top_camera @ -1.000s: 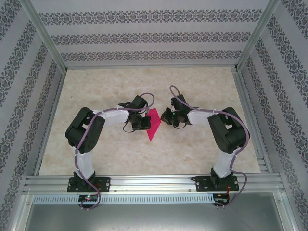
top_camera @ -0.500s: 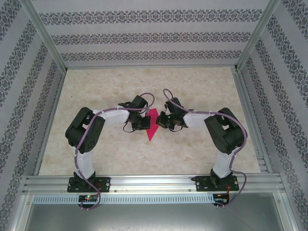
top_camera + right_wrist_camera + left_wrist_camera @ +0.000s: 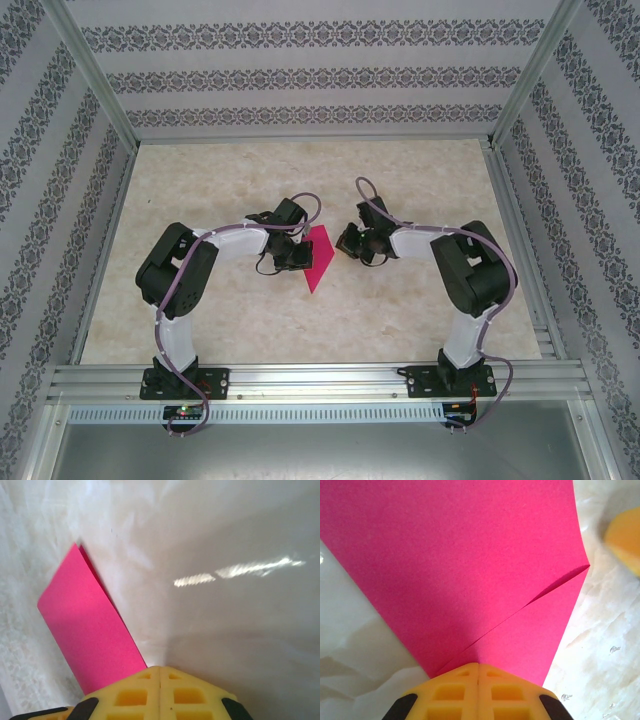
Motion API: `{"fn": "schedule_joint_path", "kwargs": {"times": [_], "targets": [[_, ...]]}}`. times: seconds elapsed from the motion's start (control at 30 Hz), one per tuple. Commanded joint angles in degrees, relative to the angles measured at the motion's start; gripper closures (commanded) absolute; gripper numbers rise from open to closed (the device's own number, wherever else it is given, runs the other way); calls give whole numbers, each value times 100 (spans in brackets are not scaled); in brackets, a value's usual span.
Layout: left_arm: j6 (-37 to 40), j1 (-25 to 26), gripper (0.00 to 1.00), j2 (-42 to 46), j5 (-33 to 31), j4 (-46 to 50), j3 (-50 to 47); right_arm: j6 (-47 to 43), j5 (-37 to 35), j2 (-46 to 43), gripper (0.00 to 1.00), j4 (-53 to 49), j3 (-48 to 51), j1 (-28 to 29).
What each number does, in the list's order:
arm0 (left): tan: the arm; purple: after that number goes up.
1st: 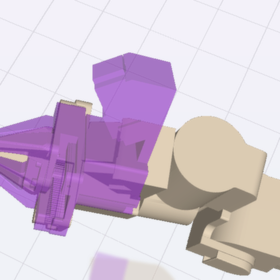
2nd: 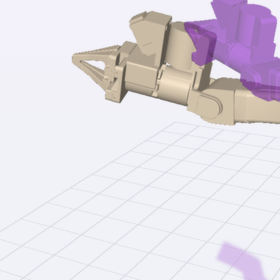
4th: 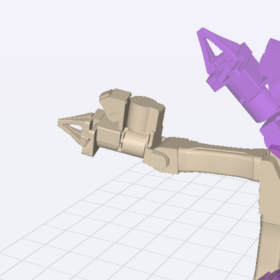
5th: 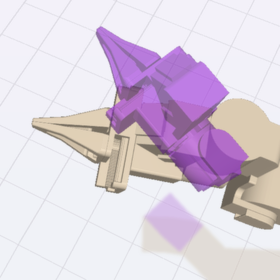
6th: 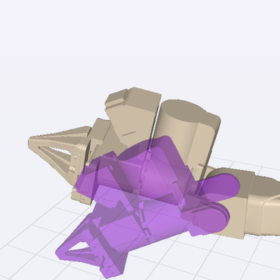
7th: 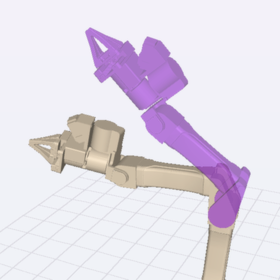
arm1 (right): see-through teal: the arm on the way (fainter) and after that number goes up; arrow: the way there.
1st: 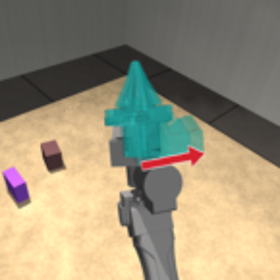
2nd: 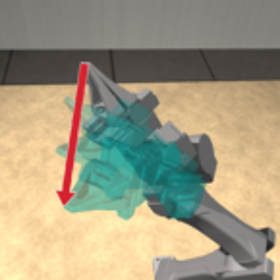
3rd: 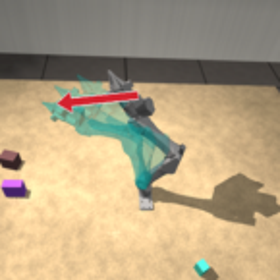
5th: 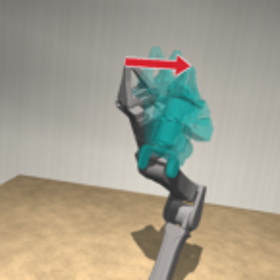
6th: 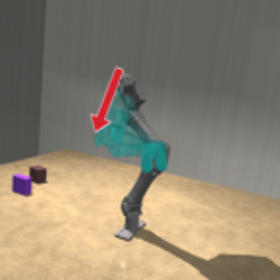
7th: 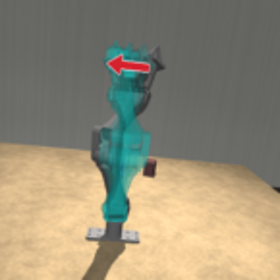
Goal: Fold a paper plane with a square sheet of paper (pick it up from the middle)
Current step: Third fold the triangle at the center of the table.
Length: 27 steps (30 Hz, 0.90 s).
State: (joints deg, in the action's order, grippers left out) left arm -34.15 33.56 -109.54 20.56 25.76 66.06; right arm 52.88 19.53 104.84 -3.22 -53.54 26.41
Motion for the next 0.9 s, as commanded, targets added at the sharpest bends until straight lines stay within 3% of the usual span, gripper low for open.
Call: {"fn": "schedule_joint_path", "kwargs": {"times": [0.0,0.17,0.4,0.87], "targets": [[84,-17,100,-232,-531,571,-134,-26,-207,-594,97,165,174,172],[60,-24,100,-244,-525,496,-146,73,-89,-938,97,332,595,705],[40,-25,100,-249,-530,449,-183,314,133,-661,98,682,820,1241],[209,-24,100,-130,-176,325,134,24,131,-269,99,626,481,889]]}}
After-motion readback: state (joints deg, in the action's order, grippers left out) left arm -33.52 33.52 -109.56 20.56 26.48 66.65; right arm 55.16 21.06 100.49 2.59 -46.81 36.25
